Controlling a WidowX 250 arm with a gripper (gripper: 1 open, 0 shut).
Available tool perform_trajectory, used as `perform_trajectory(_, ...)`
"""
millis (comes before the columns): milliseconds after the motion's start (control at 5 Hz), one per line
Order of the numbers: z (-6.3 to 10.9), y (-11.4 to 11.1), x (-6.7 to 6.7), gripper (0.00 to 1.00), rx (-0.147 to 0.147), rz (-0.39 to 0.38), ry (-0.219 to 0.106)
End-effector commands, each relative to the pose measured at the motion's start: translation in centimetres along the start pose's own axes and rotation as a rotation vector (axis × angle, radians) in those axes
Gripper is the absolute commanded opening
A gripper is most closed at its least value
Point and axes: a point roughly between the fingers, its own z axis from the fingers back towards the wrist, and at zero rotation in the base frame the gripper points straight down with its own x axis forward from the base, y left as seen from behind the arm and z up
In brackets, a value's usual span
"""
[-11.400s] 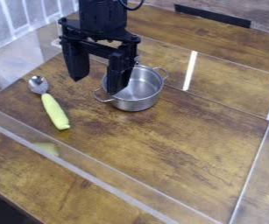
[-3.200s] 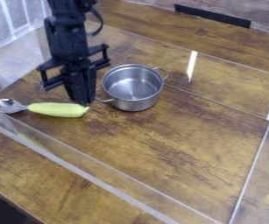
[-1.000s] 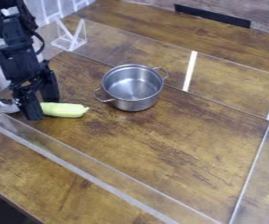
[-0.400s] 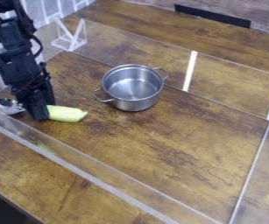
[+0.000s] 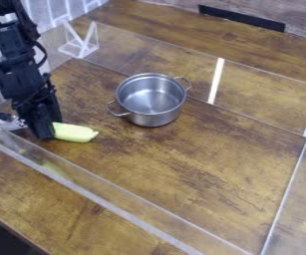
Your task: Move the green spoon to the right
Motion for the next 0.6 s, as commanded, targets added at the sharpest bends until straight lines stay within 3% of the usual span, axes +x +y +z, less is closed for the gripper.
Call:
perform_trajectory(0, 1.54, -0.45, -1.48, 0.0, -0.035, -0.035, -0.007)
perform_trajectory(400, 1.47, -1.32, -1.73, 0.0, -0.016, -0.076, -0.003)
